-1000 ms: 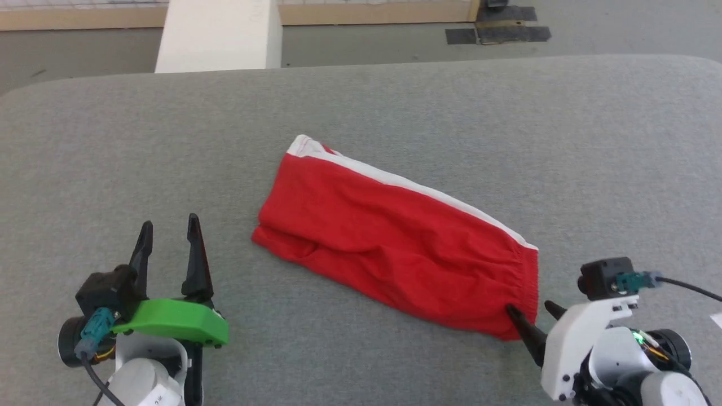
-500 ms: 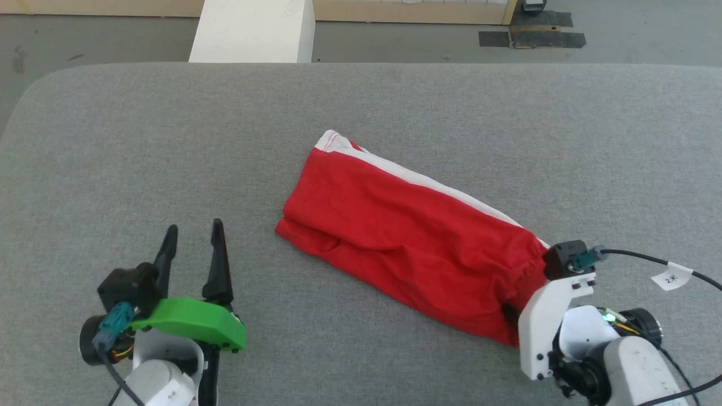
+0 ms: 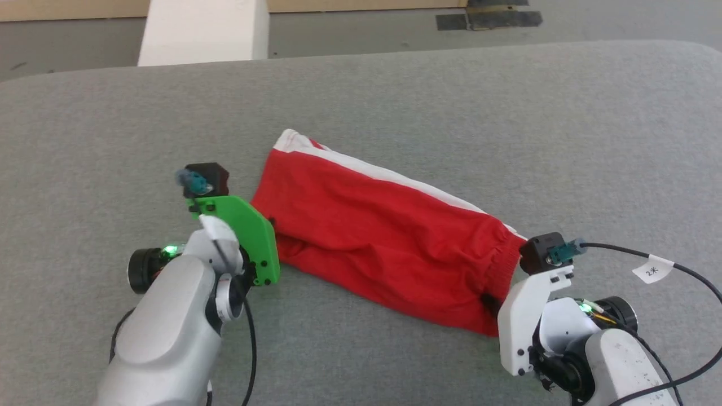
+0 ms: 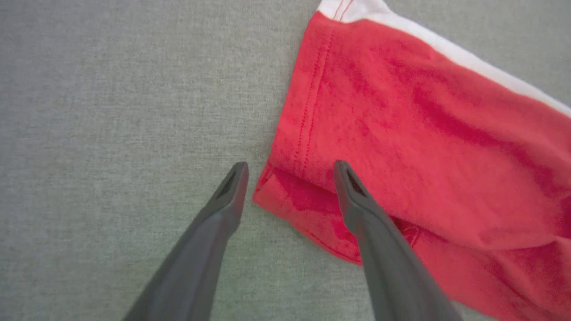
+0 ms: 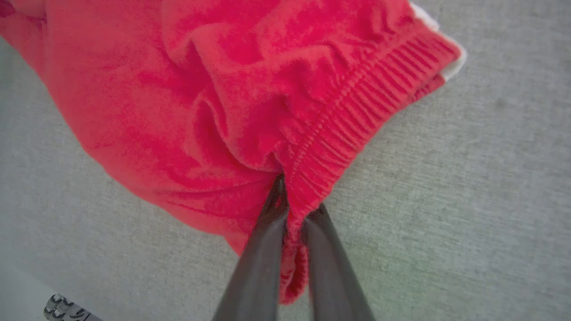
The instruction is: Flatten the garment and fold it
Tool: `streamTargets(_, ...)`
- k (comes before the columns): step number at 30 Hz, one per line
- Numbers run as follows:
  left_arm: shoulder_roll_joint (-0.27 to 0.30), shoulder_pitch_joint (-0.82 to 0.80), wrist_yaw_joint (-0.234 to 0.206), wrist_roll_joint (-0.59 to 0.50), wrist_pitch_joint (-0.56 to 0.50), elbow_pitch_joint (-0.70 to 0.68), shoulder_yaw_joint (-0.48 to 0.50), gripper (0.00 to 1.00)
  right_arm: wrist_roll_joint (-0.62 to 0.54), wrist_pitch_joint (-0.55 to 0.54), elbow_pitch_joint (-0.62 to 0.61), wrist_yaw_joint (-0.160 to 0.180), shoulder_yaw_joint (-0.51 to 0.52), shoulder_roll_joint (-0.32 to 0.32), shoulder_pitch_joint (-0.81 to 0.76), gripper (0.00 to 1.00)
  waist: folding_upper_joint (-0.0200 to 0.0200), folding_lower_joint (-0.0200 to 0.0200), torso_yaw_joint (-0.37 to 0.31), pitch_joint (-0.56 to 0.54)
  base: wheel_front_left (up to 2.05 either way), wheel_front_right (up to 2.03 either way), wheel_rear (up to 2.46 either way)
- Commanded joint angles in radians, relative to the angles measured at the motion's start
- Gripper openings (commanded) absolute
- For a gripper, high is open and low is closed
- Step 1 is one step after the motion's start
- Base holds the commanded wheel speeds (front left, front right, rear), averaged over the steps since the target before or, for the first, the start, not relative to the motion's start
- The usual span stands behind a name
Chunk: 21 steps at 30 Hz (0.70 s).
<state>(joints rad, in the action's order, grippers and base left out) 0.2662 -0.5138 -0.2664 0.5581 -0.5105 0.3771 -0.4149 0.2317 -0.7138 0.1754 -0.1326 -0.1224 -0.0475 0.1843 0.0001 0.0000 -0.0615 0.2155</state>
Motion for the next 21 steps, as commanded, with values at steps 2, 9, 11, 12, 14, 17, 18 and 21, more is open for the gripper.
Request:
streamTargets(2, 0.015, -0.027, -0.005, -0.021, -0.042, 0.038, -0.022, 1.0, 0.003, 0.006, 0.01, 0.002, 0.002, -0.003, 0.007, 0.0, -0.0001, 0.0, -0.016, 0.016, 0.0, 0.0, 0.0)
streamTargets(9, 0.014, -0.021, 0.019, 0.007, -0.102, 0.089, -0.036, 0.0, 0.004, 0.015, 0.015, 0.002, 0.015, -0.003, 0.009, 0.0, -0.0001, 0.0, -0.016, 0.021, 0.0, 0.0, 0.0)
streamTargets(11, 0.012, -0.012, 0.024, 0.022, -0.096, 0.088, -0.029, 0.0, 0.008, 0.019, 0.017, 0.002, 0.018, -0.003, 0.009, 0.0, -0.0001, 0.0, -0.014, 0.019, 0.0, 0.0, 0.0)
streamTargets(12, 0.008, -0.006, 0.029, 0.034, -0.083, 0.082, -0.019, 0.0, 0.011, 0.022, 0.018, 0.002, 0.02, -0.003, 0.01, 0.0, -0.0001, 0.0, -0.013, 0.017, 0.0, 0.0, 0.0)
streamTargets(14, 0.004, 0.006, 0.035, 0.056, -0.051, 0.067, 0.004, 0.0, 0.014, 0.03, 0.016, 0.002, 0.025, -0.003, 0.013, 0.0, -0.0001, 0.0, -0.01, 0.013, 0.0, 0.0, 0.0)
streamTargets(17, -0.005, 0.031, 0.045, 0.103, -0.002, 0.036, 0.052, 0.0, 0.009, 0.032, 0.012, 0.002, 0.043, -0.003, 0.018, 0.0, -0.0001, 0.0, -0.004, 0.005, 0.0, 0.0, 0.0)
streamTargets(18, -0.009, 0.045, 0.05, 0.122, 0.016, 0.019, 0.07, 0.0, 0.002, 0.031, 0.007, 0.002, 0.052, -0.003, 0.02, 0.0, -0.0001, 0.0, 0.0, 0.001, 0.0, 0.0, 0.0)
streamTargets(21, -0.007, 0.097, 0.056, 0.154, 0.053, -0.038, 0.103, 0.0, 0.001, 0.013, -0.009, 0.002, 0.07, -0.028, 0.022, 0.0, -0.0001, 0.0, 0.011, -0.011, 0.0, 0.0, 0.0)
